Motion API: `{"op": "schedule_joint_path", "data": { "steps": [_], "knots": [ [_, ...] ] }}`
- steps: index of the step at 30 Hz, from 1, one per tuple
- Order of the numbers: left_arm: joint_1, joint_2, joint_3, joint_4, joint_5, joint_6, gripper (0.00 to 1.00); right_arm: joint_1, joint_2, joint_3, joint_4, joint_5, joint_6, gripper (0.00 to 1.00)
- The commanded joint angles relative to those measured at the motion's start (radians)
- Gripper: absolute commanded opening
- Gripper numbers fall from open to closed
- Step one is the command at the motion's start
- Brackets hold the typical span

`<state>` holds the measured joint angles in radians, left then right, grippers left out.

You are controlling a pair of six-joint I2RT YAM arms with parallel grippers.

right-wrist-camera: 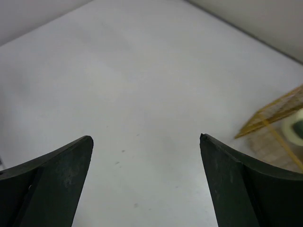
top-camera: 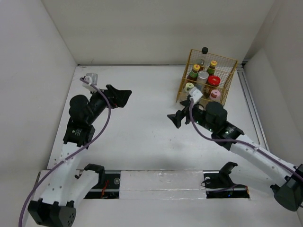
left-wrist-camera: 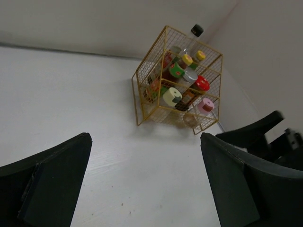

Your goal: Organize the condiment bottles

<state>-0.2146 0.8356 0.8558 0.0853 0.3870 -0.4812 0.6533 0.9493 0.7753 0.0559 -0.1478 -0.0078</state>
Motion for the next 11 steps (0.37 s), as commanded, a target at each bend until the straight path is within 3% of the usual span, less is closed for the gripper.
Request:
{"op": "schedule_joint_path", "data": {
  "steps": [1,6,11],
  "knots": [
    [-0.002,-0.087,-0.038,0.067,-0.026,-0.013,0.96,0.121,0.035,-0.06,0.067,-0.023,-0.02,1.0],
    [-0.002,-0.181,-0.11,0.093,-0.045,-0.06,0.96,0.238,0.14,-0.137,0.174,0.088,0.02,1.0],
    [-0.002,-0.193,-0.135,0.102,-0.033,-0.092,0.97,0.279,0.224,-0.146,0.214,0.112,0.042,1.0]
  ]
}}
